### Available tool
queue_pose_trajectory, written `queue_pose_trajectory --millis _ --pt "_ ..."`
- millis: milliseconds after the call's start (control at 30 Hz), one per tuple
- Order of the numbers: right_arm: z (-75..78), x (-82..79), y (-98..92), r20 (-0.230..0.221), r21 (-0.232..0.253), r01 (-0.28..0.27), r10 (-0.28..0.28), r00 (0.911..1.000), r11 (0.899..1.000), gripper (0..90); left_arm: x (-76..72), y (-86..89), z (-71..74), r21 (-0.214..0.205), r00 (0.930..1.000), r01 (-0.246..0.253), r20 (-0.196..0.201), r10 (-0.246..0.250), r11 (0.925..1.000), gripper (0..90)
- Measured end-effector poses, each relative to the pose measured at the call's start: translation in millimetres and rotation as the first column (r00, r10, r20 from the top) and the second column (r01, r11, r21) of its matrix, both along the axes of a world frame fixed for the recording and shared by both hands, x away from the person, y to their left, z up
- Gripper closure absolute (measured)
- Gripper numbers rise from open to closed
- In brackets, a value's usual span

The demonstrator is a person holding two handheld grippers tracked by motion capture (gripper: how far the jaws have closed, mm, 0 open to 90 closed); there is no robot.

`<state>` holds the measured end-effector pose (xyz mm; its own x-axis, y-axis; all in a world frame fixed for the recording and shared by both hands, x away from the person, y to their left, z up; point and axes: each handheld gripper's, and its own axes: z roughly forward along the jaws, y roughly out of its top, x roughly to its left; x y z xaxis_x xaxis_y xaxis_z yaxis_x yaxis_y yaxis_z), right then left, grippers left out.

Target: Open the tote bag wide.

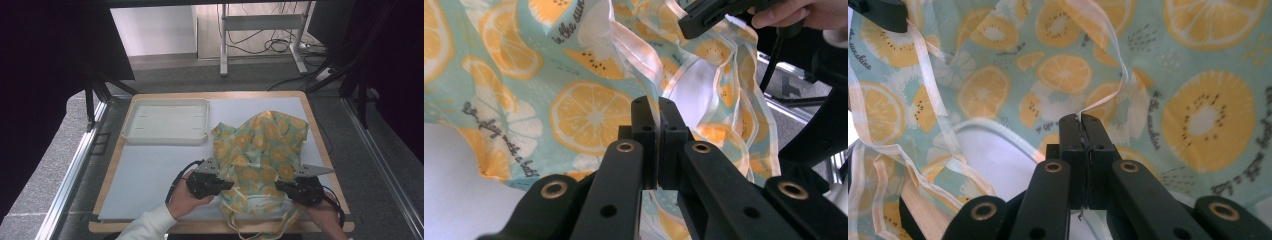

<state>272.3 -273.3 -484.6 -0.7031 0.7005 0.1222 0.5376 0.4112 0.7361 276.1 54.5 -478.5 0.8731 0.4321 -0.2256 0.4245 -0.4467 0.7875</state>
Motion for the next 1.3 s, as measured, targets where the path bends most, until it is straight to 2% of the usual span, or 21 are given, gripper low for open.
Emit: queue_pose_trajectory --millis 133,333,767,1067,1300 --pt "4.1 2.6 1.1 0.006 0.008 -0.001 0.001 1.0 1.0 88.9 2.1 1.6 2.7 -0.025 0.9999 -0.007 -0.008 0.007 0.9997 88.9" --pt "15.7 5.9 -0.3 0.031 0.033 -0.001 0.0 0.9995 0.999 89.0 5.6 5.3 12.3 -0.052 0.9998 -0.018 0.0 0.018 0.9985 89.0" --pt "36.9 14.8 1.4 0.093 0.049 -0.007 0.002 0.9956 0.999 89.0 17.0 7.4 28.5 -0.065 0.9982 -0.051 0.026 0.053 0.9966 89.0" --pt "44.6 17.5 1.6 0.115 0.057 -0.004 -0.002 0.9933 0.998 89.0 18.4 10.6 30.2 -0.062 0.9972 -0.069 0.025 0.07 0.9957 89.1" --pt "54.6 18.5 3.0 0.149 0.067 -0.008 -0.002 0.9888 0.998 89.0 19.8 12.8 32.9 -0.066 0.9969 -0.072 0.025 0.074 0.9952 89.1"
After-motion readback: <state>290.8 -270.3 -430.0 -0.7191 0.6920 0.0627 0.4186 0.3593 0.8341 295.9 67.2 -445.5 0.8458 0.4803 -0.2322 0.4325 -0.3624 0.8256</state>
